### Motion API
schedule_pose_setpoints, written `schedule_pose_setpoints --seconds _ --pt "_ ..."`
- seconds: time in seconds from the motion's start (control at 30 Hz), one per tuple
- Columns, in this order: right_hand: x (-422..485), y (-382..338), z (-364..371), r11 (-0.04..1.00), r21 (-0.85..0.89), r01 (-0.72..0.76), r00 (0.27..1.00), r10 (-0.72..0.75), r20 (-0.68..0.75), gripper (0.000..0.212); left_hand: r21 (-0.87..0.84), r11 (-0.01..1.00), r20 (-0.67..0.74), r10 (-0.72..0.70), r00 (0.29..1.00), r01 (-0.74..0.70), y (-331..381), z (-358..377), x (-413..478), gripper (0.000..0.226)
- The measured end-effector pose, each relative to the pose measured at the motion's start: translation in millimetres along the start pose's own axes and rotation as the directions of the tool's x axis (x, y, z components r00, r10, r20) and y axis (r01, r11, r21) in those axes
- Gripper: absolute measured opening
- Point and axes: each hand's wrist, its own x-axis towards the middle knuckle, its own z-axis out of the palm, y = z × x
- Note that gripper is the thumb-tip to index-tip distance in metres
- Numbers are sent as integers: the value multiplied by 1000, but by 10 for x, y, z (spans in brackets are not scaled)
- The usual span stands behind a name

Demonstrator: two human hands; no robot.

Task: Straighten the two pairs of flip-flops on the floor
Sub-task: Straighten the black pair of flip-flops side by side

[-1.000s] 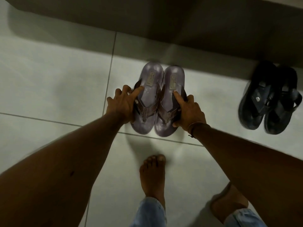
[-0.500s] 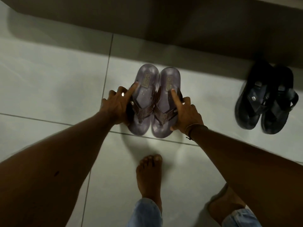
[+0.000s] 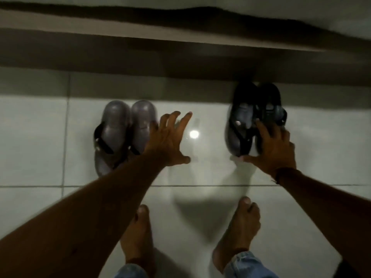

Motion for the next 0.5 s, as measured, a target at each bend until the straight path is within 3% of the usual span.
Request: schedule_pose_setpoints --seconds 0.1,0.2,0.33,0.5 --pt "259 609 -120 996 -31 -82 997 81 -10 137 -35 999 12 22 1000 -22 715 130 429 136" --pt "555 1039 -161 993 38 -109 991 106 88 144 -63 998 33 8 999 -6 1223 240 817 141" --pt "884 1258 -115 982 186 -41 978 2 209 150 -35 997 105 -65 992 69 1523 335 1138 152" --pt "1099 1274 -24 982 187 39 968 -83 235 143 3 994 130 -107 986 108 1576 366 1300 146"
